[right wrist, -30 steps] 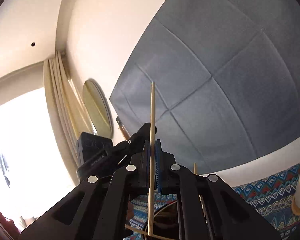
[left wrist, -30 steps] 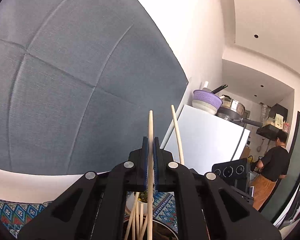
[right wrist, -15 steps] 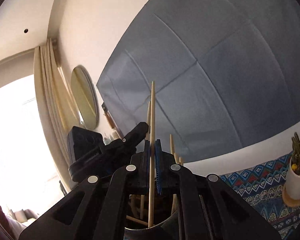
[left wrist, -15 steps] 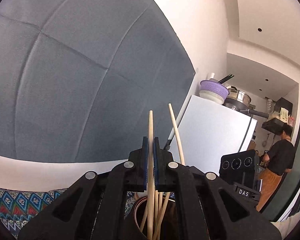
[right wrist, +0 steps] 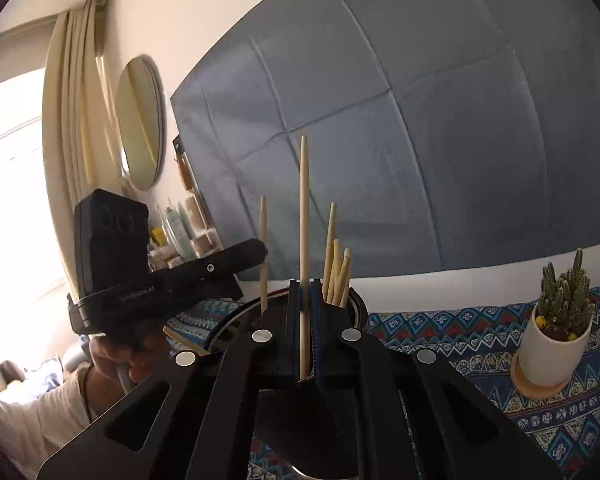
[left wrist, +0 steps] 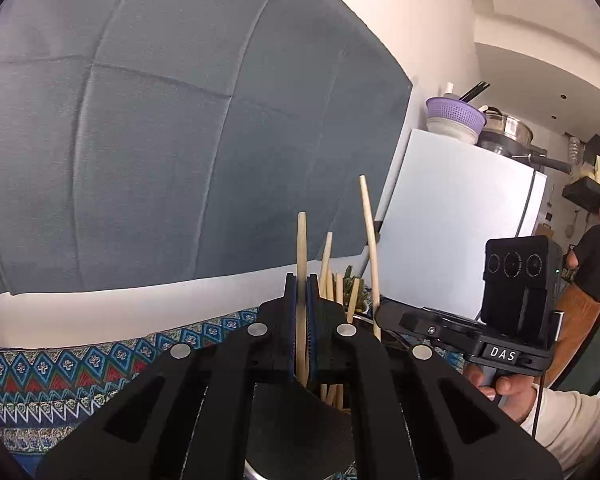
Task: Organize utensils
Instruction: 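Lower both held sticks into the black holder and open both grippers, then move both open grippers back down toward the last two sticks on the cloth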
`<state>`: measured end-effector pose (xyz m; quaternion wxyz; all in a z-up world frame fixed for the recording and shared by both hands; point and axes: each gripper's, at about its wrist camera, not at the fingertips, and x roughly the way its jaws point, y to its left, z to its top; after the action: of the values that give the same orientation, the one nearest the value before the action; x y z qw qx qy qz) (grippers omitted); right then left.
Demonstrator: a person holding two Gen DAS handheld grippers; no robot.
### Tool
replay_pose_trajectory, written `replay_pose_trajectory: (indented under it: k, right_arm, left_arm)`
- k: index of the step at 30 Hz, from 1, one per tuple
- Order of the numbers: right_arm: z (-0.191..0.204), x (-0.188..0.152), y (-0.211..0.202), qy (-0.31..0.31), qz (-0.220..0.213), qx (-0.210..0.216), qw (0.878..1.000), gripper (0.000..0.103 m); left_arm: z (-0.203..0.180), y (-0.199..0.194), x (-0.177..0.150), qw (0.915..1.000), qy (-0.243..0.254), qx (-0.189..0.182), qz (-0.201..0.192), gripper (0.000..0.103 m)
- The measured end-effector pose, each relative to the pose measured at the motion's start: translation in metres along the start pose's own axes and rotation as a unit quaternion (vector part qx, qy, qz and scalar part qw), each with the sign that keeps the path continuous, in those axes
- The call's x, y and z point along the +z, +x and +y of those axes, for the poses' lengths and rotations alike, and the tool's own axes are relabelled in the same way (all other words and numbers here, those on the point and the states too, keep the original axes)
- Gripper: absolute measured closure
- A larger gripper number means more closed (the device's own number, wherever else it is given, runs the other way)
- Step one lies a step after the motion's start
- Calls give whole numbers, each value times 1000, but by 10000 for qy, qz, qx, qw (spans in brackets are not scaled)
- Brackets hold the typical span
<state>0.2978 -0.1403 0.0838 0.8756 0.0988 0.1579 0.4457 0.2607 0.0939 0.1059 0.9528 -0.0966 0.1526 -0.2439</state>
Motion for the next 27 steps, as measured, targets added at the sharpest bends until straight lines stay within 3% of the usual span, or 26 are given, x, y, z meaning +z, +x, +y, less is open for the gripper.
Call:
replay_pose_trajectory:
  k: [6,12,16,21,27]
  right_arm:
    - [17,-1,7,-313,341,-225,9987,96]
    - [22,-2,0,-439,393,-379,9975,94]
    - [27,0,-4,-580,425,-454,9964,94]
    - [37,2,-6,-748,477,-663,9939,94]
    - [39,-2,-14,-829,544,-969,9903,79]
  left_arm:
    - [-8,-1,0,9978,45,501,439,98]
    - [-13,-12,6,9969,-79,576,534,97]
    - [-13,-27,7,9967,-161,654,455,77]
    - [-15,-35,9,9909,-253,1205,549,74]
    - [-11,-48,1,9832,-482,1608,711,56]
